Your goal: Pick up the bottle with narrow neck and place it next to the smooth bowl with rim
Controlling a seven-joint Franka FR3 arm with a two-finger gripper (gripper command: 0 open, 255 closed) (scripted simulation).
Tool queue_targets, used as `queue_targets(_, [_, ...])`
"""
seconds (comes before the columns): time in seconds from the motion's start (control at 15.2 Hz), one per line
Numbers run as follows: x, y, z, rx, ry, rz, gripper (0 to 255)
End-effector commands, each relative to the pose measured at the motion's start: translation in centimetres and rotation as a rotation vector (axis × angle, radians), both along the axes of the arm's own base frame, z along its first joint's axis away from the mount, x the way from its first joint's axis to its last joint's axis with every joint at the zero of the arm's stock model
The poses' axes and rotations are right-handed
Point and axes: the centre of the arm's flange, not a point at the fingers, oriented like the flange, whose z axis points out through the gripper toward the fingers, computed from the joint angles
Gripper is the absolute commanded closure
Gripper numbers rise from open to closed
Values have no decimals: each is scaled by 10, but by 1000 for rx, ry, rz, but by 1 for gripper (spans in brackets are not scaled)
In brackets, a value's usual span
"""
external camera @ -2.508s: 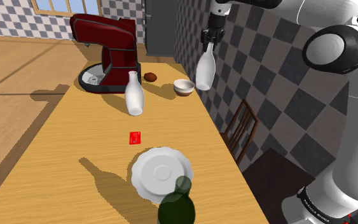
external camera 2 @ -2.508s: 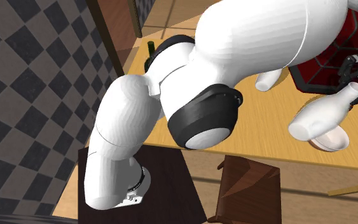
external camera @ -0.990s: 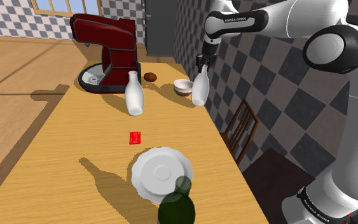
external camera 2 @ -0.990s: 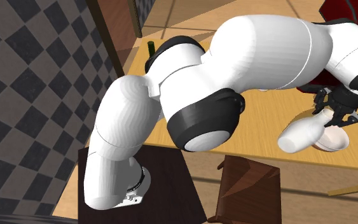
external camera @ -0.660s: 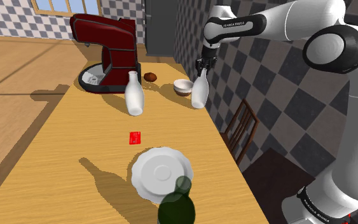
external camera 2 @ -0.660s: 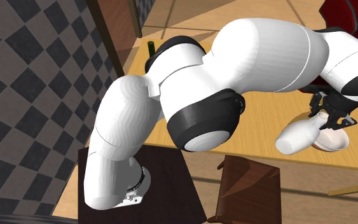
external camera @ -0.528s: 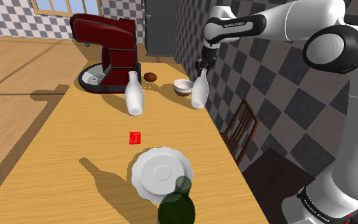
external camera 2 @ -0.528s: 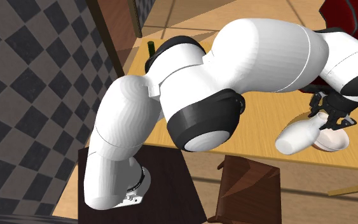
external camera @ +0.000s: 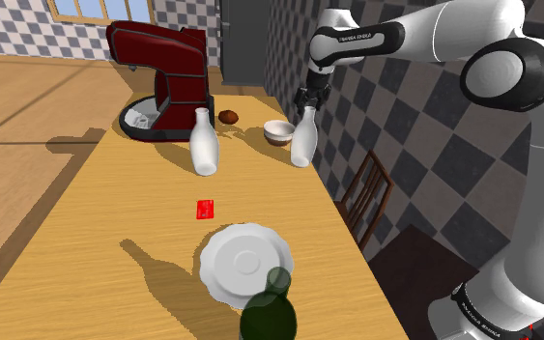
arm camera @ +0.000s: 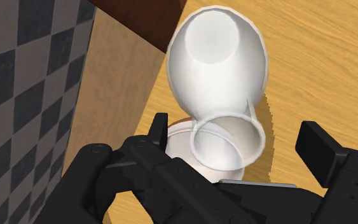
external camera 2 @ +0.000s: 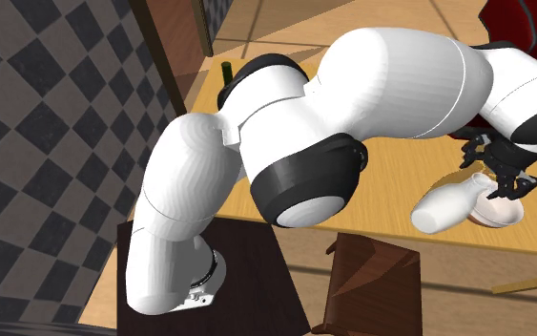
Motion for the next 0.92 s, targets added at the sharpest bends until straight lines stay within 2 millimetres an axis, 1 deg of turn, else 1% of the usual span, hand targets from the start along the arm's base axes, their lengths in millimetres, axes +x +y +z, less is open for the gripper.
queue_targets(0.0, [0, 0, 0, 0, 0, 0, 0])
queue_targets(0.07, [0, 0, 0, 0, 0, 0, 0])
queue_targets(0.26, [-4, 1, 39, 0, 0, 0, 0])
queue_targets(0.33, [-5, 2, 50, 0, 0, 0, 0])
queue_targets(0.86, [-5, 2, 50, 0, 0, 0, 0])
